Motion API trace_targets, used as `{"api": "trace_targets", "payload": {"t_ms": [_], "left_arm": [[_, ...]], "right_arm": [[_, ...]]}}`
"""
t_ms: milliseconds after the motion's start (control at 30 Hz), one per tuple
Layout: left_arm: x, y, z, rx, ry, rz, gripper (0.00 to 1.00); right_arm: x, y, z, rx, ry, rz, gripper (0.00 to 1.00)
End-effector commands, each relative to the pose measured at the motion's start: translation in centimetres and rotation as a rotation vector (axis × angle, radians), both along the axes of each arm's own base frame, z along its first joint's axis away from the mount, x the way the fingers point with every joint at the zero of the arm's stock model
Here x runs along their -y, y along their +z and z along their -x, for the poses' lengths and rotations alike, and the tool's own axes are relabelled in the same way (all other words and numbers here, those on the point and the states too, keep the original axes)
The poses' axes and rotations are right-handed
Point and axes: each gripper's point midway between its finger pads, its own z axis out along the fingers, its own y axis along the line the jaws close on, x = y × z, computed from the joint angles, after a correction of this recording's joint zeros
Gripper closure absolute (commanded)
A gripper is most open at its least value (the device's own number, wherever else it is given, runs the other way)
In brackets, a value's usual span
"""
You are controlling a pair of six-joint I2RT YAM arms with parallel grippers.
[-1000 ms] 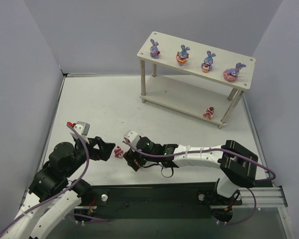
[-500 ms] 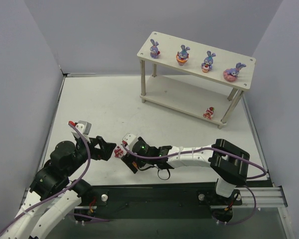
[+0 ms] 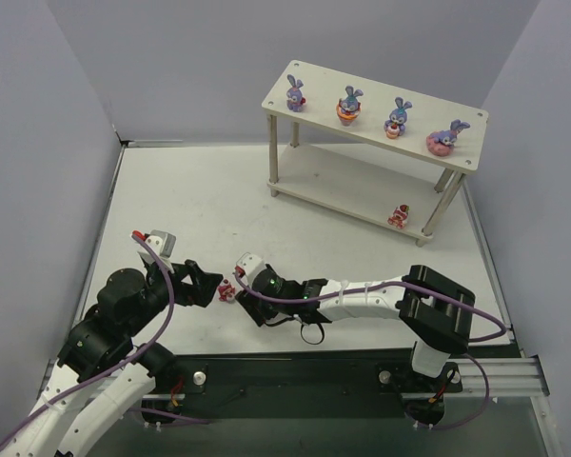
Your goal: Place and organize the plastic toys onto the shelf
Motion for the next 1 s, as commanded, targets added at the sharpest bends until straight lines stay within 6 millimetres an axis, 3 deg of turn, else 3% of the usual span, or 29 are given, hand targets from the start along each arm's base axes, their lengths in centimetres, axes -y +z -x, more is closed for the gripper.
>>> {"api": "trace_targets", "payload": {"t_ms": [0, 33, 133, 333, 533, 600, 767, 900, 967], "left_arm": [[0.5, 1.5, -0.3, 0.048, -0.016, 0.032, 0.05], [0.5, 1.6, -0.3, 0.051, -0.015, 0.034, 0.05], [0.6, 1.6, -0.3, 0.050, -0.017, 0.036, 0.05], [0.7, 1.5, -0.3, 0.047, -0.022, 0.039, 0.05], [0.8, 1.4, -0.4, 0.046, -0.024, 0.044, 0.05], [1.0, 1.3, -0.4, 0.044, -0.026, 0.048, 0.05], [1.7, 1.0, -0.7, 0.035, -0.045, 0.064, 0.05], [2.1, 0.2, -1.2, 0.016, -0.038, 0.079, 0.05], [2.7, 0.3, -1.2, 0.018, -0.059, 0.103, 0.05]], "right_arm": [[-0.1, 0.1, -0.3, 0.012, -0.030, -0.006, 0.47], [0.0, 0.1, -0.3, 0.012, -0.032, -0.003, 0.57], [0.5, 0.6, -0.6, 0.030, -0.055, -0.008, 0.74], [2.1, 3.5, -1.5, 0.100, -0.121, -0.046, 0.83], [4.4, 5.9, -2.7, 0.186, -0.195, -0.059, 0.87], [5.9, 6.4, -4.1, 0.219, -0.246, -0.046, 0.86], [11.2, 9.1, -10.3, 0.349, -0.442, -0.049, 0.86], [14.2, 12.1, -14.4, 0.492, -0.577, -0.110, 0.84], [15.7, 12.1, -16.0, 0.536, -0.635, -0.109, 0.83]]}}
